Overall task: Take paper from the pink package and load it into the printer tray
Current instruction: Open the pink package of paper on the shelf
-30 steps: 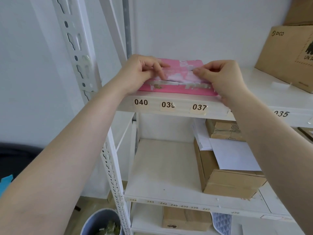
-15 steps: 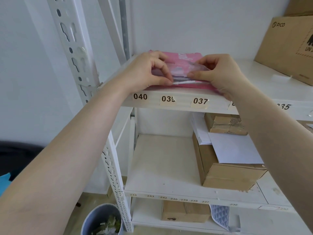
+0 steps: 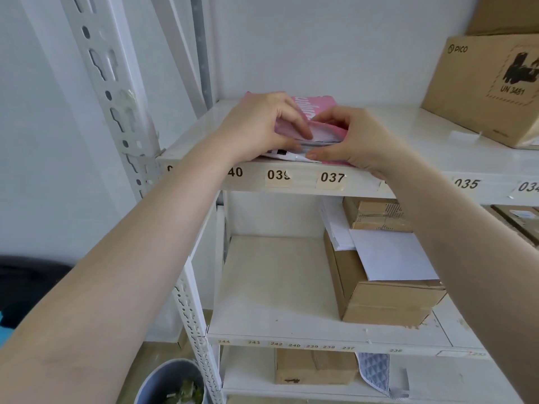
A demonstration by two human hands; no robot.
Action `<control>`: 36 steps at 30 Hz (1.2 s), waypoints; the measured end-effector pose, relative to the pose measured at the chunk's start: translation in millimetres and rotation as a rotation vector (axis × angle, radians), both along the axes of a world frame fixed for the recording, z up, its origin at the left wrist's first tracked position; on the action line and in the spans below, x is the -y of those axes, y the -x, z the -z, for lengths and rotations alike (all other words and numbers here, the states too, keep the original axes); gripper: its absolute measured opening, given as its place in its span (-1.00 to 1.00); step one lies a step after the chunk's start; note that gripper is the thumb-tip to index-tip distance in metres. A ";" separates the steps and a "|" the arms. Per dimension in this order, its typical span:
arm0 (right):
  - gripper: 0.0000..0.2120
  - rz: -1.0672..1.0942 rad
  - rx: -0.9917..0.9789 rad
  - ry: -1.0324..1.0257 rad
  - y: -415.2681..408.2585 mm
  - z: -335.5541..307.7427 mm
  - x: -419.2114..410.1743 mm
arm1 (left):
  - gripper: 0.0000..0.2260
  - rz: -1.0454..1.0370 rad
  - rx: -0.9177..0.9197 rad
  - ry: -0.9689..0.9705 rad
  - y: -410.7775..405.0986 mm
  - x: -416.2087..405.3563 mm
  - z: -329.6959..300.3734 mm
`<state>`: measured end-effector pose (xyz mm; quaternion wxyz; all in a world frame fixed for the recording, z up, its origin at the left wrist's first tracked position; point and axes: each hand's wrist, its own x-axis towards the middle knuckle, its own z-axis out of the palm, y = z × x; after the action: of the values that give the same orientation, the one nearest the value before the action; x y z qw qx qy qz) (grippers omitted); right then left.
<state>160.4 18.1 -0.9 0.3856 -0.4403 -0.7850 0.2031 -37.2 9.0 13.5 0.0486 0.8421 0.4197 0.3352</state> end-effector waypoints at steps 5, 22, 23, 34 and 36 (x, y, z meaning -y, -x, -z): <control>-0.44 0.053 -0.032 -0.110 -1.9 5.1 -0.1 | -0.81 -0.065 0.027 -0.059 -6.8 -4.6 6.0; -0.51 0.070 -0.144 -0.135 -2.6 7.0 -1.4 | -0.94 -0.118 0.096 -0.249 -10.5 2.7 14.5; -0.52 0.072 -0.143 -0.135 -2.5 7.0 -1.4 | -0.93 -0.130 0.068 -0.303 -11.9 4.3 15.5; -0.48 0.110 -0.092 -0.148 -3.7 6.4 6.7 | -0.86 -0.243 -0.036 -0.533 -16.6 25.9 28.5; -0.41 0.157 -0.049 -0.194 -3.6 7.5 16.1 | -0.85 -0.266 0.006 -0.543 -16.7 33.8 31.8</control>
<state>164.0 2.1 -8.4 0.4602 -0.4560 -0.7543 0.1062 -20.6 -24.8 -18.3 -0.2214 0.7609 0.4212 0.4411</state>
